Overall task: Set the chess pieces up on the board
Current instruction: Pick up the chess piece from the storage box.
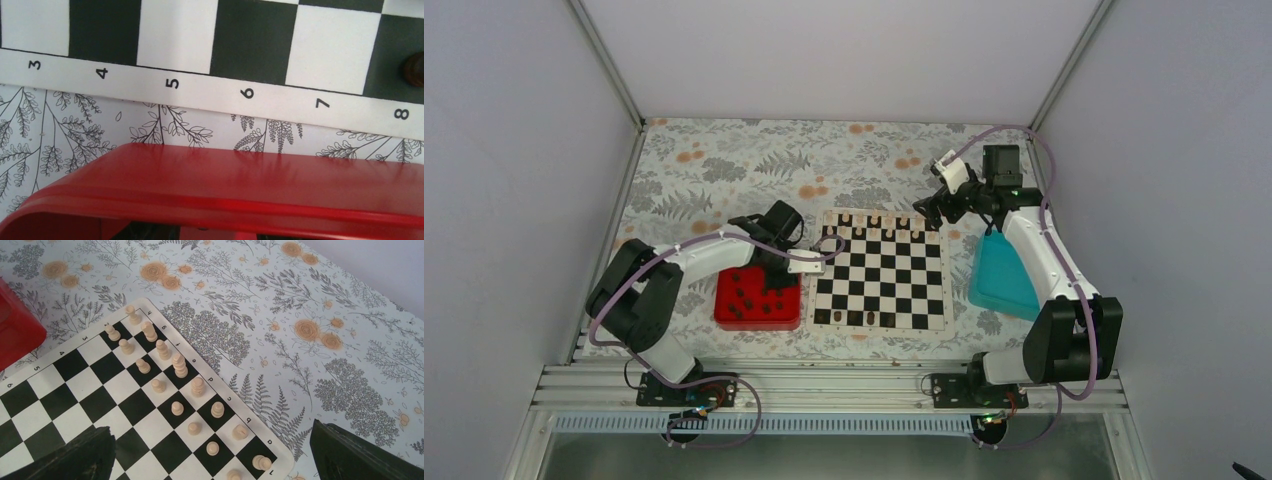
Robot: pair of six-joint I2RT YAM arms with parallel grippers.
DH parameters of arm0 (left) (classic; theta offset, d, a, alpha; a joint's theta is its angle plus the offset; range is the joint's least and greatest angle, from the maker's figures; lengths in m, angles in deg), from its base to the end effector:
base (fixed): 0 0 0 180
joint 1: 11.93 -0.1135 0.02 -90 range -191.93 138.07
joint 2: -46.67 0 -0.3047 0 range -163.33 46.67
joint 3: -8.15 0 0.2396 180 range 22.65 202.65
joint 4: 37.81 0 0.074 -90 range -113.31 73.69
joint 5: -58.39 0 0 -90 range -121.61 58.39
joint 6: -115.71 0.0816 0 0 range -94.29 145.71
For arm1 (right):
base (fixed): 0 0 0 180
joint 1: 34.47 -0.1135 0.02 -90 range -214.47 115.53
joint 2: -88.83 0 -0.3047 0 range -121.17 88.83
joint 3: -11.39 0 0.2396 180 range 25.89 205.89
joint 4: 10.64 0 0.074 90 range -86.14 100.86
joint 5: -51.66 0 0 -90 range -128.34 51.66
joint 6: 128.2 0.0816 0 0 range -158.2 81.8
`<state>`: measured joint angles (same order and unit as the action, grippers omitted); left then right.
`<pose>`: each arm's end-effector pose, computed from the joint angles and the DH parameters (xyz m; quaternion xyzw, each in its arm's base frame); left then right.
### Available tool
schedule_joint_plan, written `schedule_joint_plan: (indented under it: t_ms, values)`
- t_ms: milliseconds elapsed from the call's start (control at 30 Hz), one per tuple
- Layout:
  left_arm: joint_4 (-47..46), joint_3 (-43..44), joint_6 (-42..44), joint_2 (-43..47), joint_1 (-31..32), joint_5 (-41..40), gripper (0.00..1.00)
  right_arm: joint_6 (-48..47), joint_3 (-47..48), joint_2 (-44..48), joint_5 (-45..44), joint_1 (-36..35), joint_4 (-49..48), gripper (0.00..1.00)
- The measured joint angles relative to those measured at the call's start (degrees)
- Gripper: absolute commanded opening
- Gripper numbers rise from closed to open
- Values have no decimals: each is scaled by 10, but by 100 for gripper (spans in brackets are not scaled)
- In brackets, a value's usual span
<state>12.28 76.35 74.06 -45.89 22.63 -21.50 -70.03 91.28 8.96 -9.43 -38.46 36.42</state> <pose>0.2334 -0.1781 0.1704 0.6623 0.7318 -0.0705 0.1443 0.3016 0.0606 0.3071 -0.3641 0.8293 0.1402 0.4001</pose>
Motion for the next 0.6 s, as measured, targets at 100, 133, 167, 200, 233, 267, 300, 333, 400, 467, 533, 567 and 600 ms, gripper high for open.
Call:
schedule_joint_plan:
  t_ms: [100,133,167,200,233,267,300,333,400,467,533,567,600]
  values:
    - [-3,-4,-1,0,0,3,35,0,-2,0,0,0,0,100]
    - [-4,-5,-1,0,0,4,34,0,-3,0,0,0,0,100]
    - [-5,-6,-1,-1,0,4,32,0,-3,0,0,0,0,100]
    - [-5,-6,-1,-2,0,4,28,0,-3,0,0,0,0,100]
    - [-6,-6,-2,-4,0,4,24,0,-3,0,0,0,0,100]
    - [-8,-7,-5,-6,0,5,21,0,-3,0,0,0,0,100]
    - [-9,-7,-5,-9,0,5,19,0,-3,0,0,0,0,100]
    - [-11,-7,-6,-9,0,5,18,0,-3,0,0,0,0,100]
    - [-12,-7,-6,-10,0,6,15,0,-3,0,0,0,0,100]
    - [-12,-7,-8,-10,0,6,13,0,-4,0,0,0,0,100]
    - [-12,-7,-8,-10,0,6,12,0,-4,0,0,1,0,100]
    - [-12,-7,-8,-10,0,6,12,0,-4,0,0,1,0,100]
    - [-11,-7,-8,-9,0,6,12,0,-4,0,0,2,0,100]
